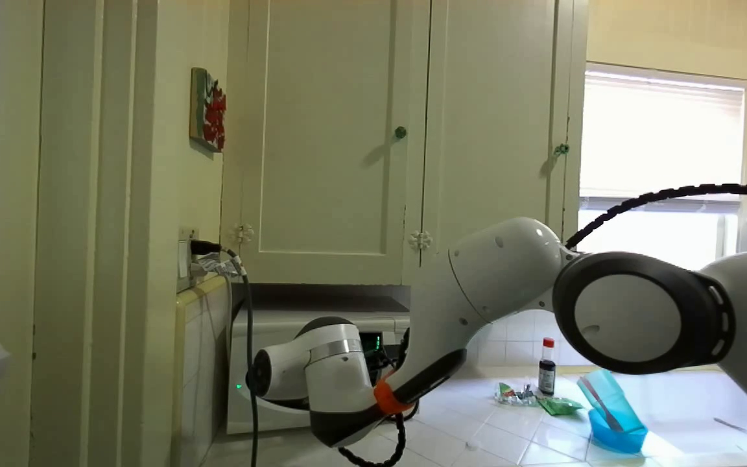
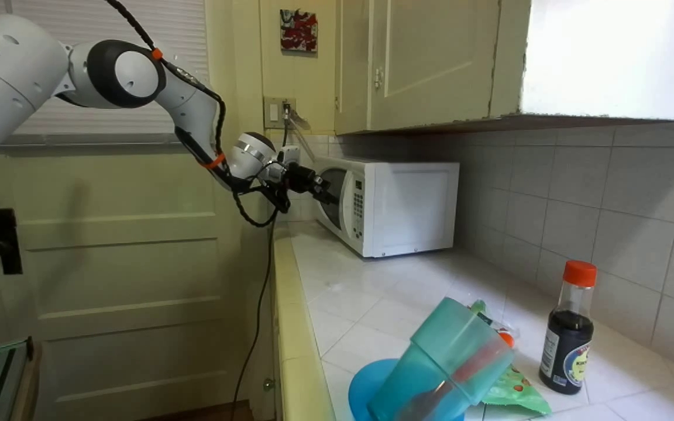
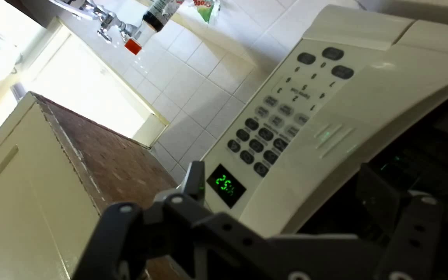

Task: Open the microwave

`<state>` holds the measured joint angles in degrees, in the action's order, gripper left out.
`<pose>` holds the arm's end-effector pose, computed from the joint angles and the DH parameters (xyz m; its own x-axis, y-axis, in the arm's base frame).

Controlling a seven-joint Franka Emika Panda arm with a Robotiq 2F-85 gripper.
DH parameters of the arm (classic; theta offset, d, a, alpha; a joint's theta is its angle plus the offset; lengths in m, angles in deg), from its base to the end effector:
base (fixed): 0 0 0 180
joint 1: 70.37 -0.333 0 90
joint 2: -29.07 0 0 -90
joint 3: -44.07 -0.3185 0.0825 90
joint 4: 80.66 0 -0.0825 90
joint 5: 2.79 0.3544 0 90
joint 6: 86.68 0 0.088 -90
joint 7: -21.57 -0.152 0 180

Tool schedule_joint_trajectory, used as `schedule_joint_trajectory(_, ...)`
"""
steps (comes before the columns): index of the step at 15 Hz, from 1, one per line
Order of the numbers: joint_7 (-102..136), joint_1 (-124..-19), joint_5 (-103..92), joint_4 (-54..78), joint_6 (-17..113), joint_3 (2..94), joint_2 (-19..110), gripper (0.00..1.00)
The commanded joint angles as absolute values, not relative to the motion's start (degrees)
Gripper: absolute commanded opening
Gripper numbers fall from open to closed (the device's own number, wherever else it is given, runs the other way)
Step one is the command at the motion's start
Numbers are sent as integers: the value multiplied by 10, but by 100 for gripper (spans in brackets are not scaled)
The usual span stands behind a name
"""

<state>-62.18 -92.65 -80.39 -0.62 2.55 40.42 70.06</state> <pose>0.6740 0.1498 0.3292 0.6417 0.0270 0.7665 -0.7062 -0.3691 0.6042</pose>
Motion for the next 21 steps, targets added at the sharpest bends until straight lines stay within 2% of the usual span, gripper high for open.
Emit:
schedule_joint_trajectory(1, -630, -924, -827, -36, 22, 401, 724, 100)
schedule_joint_trajectory(14, -687, -887, -770, 14, 36, 383, 709, 100)
schedule_joint_trajectory(21, -668, -845, -713, 89, 161, 352, 658, 100)
